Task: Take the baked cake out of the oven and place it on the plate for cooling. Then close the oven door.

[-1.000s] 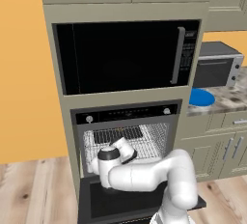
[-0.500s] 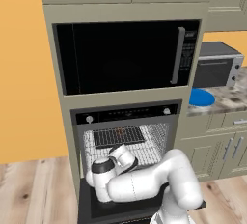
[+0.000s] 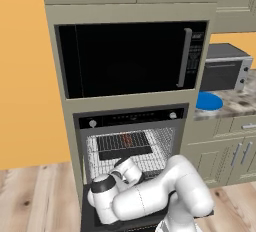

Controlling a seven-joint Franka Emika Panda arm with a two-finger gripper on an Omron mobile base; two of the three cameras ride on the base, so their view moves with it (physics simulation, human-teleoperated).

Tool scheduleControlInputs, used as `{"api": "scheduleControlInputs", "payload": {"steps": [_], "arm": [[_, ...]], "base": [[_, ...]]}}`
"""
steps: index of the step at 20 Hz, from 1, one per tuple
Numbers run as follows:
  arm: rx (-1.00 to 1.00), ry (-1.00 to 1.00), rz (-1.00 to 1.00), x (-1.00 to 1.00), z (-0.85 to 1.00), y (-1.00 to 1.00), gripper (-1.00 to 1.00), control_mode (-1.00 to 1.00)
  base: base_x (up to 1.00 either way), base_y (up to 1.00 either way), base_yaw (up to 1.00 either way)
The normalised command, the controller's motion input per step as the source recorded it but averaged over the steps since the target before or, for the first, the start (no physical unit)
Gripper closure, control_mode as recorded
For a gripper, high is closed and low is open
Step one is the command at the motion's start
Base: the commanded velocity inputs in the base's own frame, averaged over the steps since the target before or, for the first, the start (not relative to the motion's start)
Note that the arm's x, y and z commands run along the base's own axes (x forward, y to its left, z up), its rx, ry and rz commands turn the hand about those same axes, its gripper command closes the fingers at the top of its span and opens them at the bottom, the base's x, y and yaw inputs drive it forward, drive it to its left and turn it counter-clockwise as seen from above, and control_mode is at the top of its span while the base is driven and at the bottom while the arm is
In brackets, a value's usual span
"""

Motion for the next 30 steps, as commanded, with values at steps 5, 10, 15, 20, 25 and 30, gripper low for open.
{"api": "scheduleControlInputs", "payload": {"steps": [5, 10, 15, 20, 25, 30], "arm": [[0.0, 0.11, 0.0, -0.96, -0.93, -0.41, -1.0, -1.0], [0.0, 0.13, 0.0, -0.96, -0.9, -0.44, -1.0, -1.0], [0.0, 0.11, 0.0, -0.93, -0.9, -0.45, -1.0, -1.0], [0.0, 0.11, 0.0, -0.92, -0.89, -0.45, -1.0, -1.0], [0.0, 0.13, 0.0, -0.87, -0.87, -0.42, -1.0, -1.0], [0.0, 0.12, 0.0, -0.87, -0.89, -0.48, -1.0, -1.0]], "base": [[0.0, 0.0, 0.0], [0.0, 0.0, 0.0], [0.0, 0.0, 0.0], [0.0, 0.0, 0.0], [0.0, 0.0, 0.0], [0.0, 0.0, 0.0]]}}
